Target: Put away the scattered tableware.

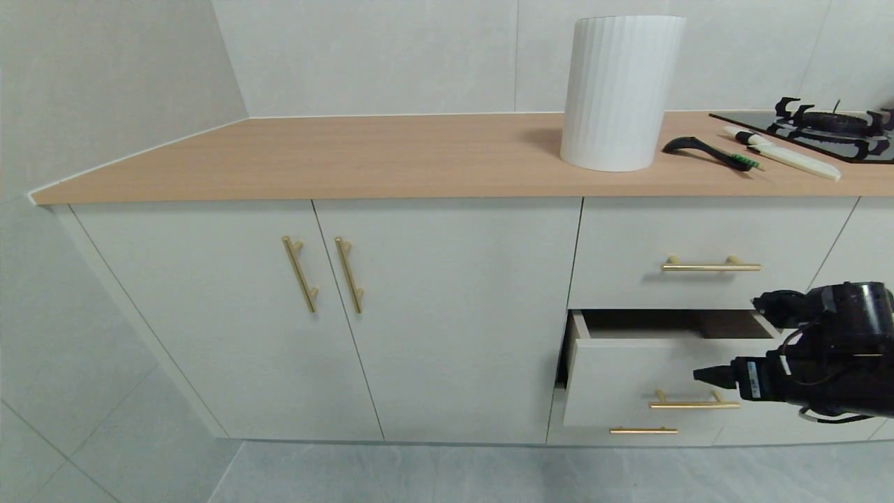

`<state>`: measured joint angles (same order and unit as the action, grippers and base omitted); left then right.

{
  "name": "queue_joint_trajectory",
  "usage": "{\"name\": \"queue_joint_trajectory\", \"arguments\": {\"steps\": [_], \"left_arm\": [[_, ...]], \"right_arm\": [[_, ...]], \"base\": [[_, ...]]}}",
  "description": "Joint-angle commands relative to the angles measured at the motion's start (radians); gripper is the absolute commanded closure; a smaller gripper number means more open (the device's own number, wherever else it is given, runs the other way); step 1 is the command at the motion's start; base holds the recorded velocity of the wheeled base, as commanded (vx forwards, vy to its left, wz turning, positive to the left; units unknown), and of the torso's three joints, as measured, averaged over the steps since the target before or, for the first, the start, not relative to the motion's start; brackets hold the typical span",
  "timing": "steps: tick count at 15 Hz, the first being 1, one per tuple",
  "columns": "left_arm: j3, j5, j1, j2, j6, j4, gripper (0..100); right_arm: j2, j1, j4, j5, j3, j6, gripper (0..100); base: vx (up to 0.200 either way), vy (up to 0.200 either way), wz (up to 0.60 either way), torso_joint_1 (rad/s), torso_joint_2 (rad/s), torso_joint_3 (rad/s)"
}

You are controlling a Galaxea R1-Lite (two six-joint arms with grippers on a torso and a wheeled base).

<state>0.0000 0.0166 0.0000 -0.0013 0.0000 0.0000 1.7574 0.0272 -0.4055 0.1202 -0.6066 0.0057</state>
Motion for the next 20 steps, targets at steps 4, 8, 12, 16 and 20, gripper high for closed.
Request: {"name": "queue_joint_trajectory", "arguments": {"steps": [4,8,12,16,20], "left_arm": [[0.000,0.000,0.000,0.001,0.000,0.000,0],[0.000,0.000,0.000,0.001,0.000,-0.002,0],[0.000,0.000,0.000,0.001,0.000,-0.002,0],[0.000,0.000,0.000,0.001,0.000,-0.002,0],[0.000,0.000,0.000,0.001,0.000,-0.002,0]], "right_arm": [[-0.128,-0.038,0.119,0.015,-0.157,0.003,0],[0.028,-0.055,-0.006,-0.024,-0.162,0.003,0],[0.205,-0.069,-0.159,-0.097,-0.162,0.002,0],[0.229,-0.067,-0.193,-0.106,-0.159,0.002,0],[0.200,-0.069,-0.170,-0.108,-0.136,-0.006,0]], "base": [[0.000,0.000,0.00,0.000,0.00,0.000],[0.000,0.000,0.00,0.000,0.00,0.000],[0.000,0.000,0.00,0.000,0.00,0.000],[0.000,0.000,0.00,0.000,0.00,0.000],[0.000,0.000,0.00,0.000,0.00,0.000]]}}
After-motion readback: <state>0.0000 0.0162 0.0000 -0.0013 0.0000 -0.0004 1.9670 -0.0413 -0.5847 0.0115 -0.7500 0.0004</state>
